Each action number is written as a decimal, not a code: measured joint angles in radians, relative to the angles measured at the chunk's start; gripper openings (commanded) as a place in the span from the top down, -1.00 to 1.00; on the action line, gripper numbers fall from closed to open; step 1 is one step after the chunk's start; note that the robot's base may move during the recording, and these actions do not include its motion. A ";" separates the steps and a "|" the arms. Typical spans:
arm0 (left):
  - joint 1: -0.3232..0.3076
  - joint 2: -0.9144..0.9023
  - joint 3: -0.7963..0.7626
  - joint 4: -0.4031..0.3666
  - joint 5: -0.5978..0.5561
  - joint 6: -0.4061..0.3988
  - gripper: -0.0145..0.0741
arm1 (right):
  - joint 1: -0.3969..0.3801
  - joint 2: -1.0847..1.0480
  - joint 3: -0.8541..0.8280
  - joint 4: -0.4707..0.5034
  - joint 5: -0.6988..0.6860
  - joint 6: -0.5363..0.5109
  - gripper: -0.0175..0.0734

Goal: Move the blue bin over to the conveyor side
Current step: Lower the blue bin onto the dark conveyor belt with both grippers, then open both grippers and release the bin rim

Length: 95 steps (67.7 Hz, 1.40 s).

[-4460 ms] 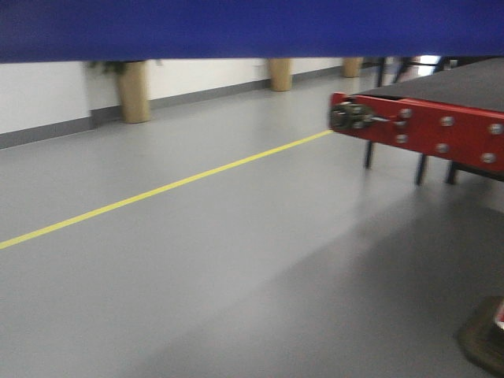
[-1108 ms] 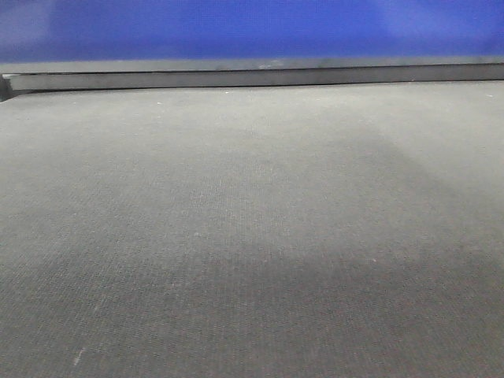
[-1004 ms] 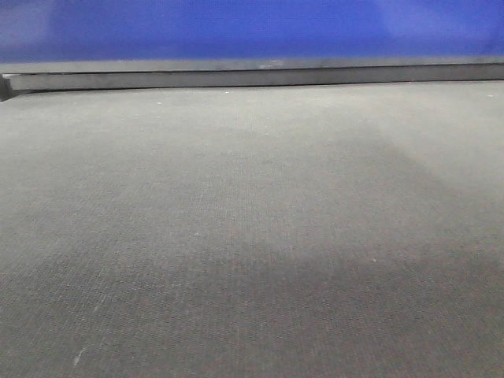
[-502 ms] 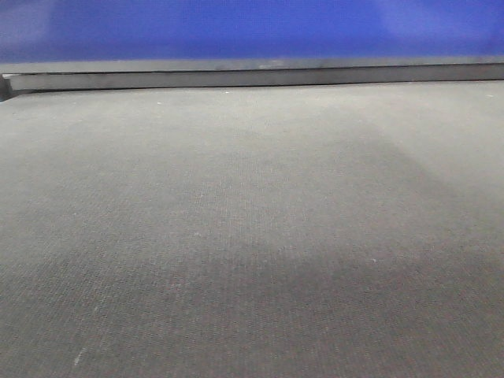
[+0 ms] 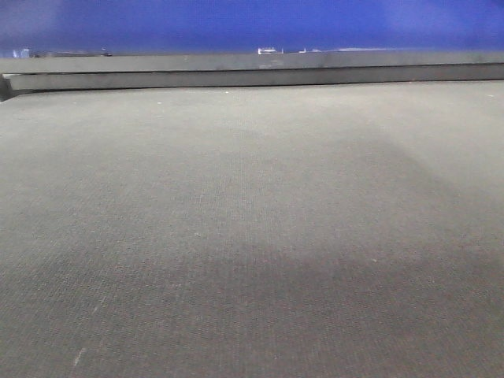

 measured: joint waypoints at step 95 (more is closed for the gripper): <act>-0.156 0.753 -0.139 0.073 -0.017 0.013 -0.41 | -0.205 0.671 -0.139 0.009 -0.075 -0.054 -0.57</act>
